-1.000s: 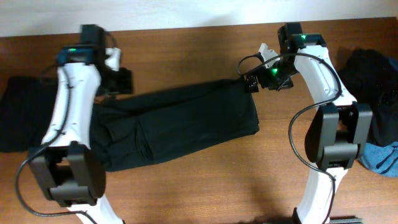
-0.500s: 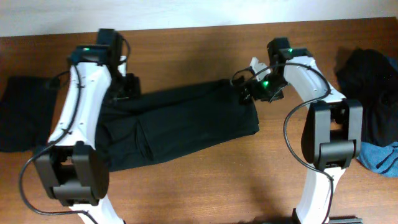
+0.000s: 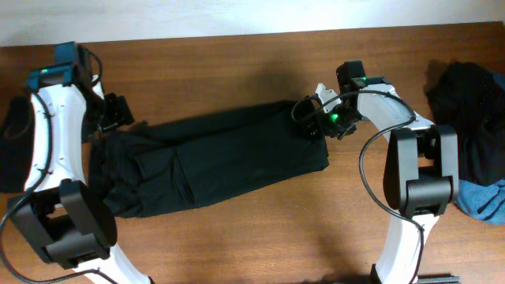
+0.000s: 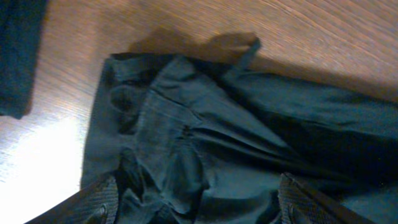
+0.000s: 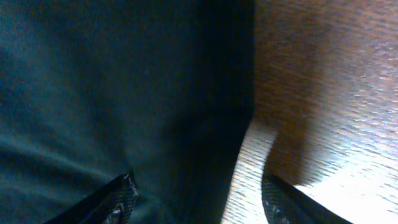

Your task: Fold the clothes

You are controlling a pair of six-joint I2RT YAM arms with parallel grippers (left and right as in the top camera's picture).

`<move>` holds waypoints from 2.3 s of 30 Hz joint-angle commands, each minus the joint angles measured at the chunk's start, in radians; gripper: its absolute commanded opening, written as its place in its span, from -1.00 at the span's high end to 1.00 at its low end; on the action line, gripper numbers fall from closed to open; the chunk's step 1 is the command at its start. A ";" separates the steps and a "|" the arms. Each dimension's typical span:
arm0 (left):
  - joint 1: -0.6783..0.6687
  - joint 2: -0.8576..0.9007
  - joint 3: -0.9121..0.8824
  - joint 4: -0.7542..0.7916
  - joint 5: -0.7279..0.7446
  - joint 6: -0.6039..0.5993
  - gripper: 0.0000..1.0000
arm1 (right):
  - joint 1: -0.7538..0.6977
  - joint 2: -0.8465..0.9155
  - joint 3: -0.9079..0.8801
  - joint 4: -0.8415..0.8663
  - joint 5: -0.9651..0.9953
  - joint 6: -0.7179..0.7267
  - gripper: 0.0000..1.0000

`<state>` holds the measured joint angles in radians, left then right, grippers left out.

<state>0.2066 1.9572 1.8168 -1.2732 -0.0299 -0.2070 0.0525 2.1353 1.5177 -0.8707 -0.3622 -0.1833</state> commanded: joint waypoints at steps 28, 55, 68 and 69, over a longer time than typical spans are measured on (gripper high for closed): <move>0.078 0.008 -0.003 0.016 0.055 0.008 -0.64 | -0.317 0.018 0.278 -0.320 0.038 -0.109 0.92; 0.078 0.008 -0.002 0.056 0.139 0.066 -0.64 | 0.062 0.018 0.851 -0.693 0.106 -0.065 0.92; 0.078 0.008 -0.002 0.061 0.139 0.066 -0.64 | 0.366 -0.003 0.925 -0.720 0.101 0.122 0.92; 0.078 0.008 -0.002 0.061 0.139 0.067 -0.64 | 0.375 -0.005 0.949 -0.723 0.102 0.122 0.92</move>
<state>0.2810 1.9572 1.8168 -1.2144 0.0982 -0.1574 0.3885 2.1555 2.3829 -1.5940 -0.2325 -0.0986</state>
